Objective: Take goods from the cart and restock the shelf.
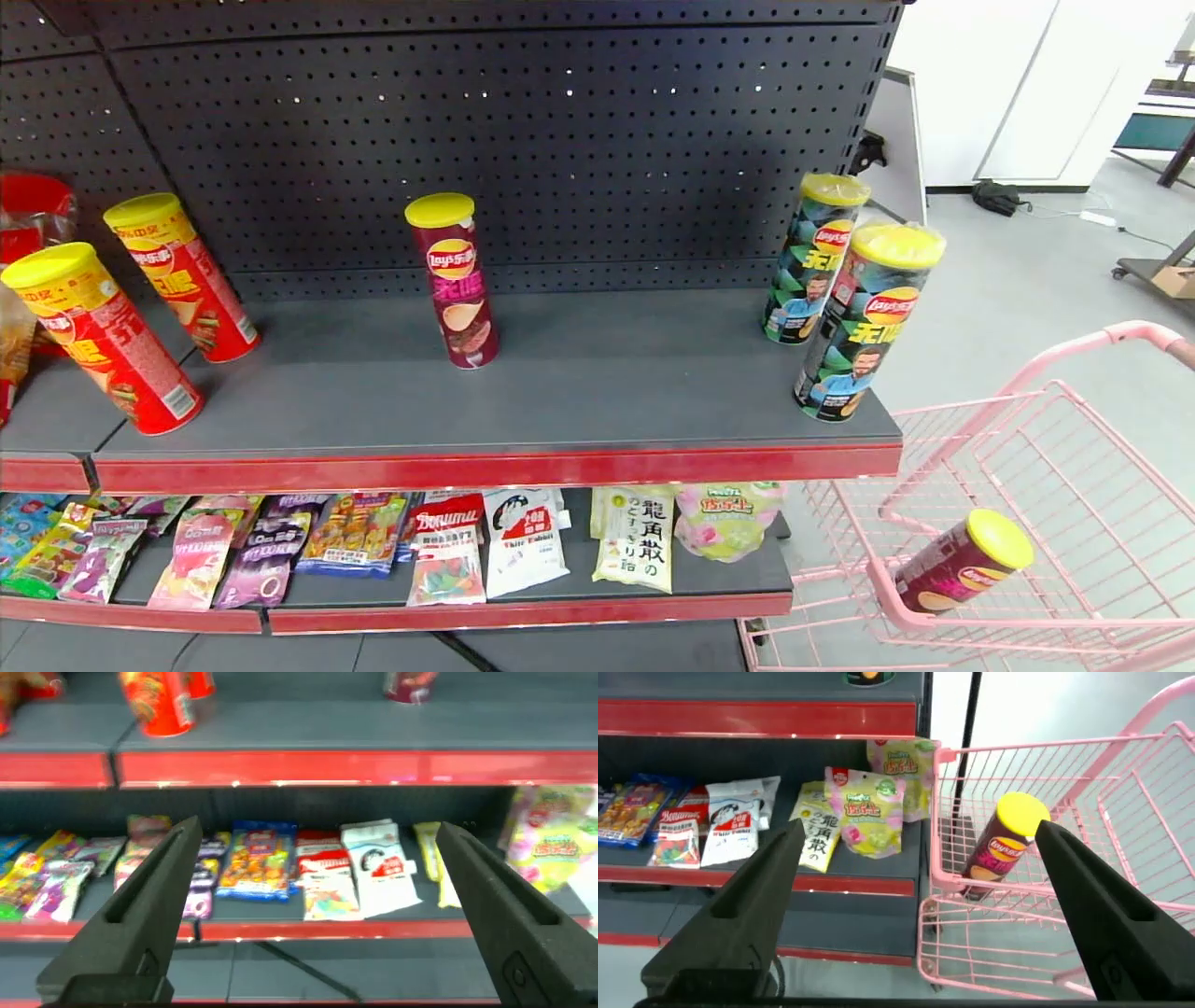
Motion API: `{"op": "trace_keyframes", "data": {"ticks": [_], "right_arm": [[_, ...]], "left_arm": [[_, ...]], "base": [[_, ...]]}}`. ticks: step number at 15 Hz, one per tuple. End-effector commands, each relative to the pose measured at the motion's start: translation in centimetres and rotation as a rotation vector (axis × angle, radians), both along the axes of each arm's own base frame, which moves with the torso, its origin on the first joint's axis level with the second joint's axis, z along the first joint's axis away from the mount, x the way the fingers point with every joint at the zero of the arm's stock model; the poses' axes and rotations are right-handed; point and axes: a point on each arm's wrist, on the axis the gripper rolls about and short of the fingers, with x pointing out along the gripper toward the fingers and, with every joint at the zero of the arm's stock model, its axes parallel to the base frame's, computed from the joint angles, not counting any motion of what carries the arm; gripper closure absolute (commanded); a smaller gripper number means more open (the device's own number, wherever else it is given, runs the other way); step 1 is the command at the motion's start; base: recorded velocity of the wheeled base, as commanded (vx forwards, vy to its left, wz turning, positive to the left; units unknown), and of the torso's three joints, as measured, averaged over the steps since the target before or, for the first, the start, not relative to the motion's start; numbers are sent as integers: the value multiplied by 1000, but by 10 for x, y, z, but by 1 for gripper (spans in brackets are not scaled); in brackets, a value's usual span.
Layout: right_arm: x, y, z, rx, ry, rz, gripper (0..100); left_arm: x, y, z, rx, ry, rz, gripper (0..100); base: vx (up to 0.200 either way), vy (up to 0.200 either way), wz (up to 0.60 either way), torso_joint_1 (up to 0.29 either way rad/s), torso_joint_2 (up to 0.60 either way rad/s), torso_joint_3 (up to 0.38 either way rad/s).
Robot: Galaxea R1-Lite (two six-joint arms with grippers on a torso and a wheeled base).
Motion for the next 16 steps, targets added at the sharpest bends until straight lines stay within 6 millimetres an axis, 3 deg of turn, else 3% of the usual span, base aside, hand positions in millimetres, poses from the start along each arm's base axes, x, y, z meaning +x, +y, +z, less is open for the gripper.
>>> {"op": "trace_keyframes", "data": {"ticks": [1,9,16], "right_arm": [[0,0,0,0,0,2,0],[0,0,0,0,0,2,0],[0,0,0,3,1,1,0]], "left_arm": [[0,0,0,0,1,0,0],[0,0,0,0,1,0,0],[0,0,0,0,2,0,0]], "base": [[0,0,-600,-2,2,7],[0,0,-600,2,5,4],[0,0,0,-17,30,20]]}}
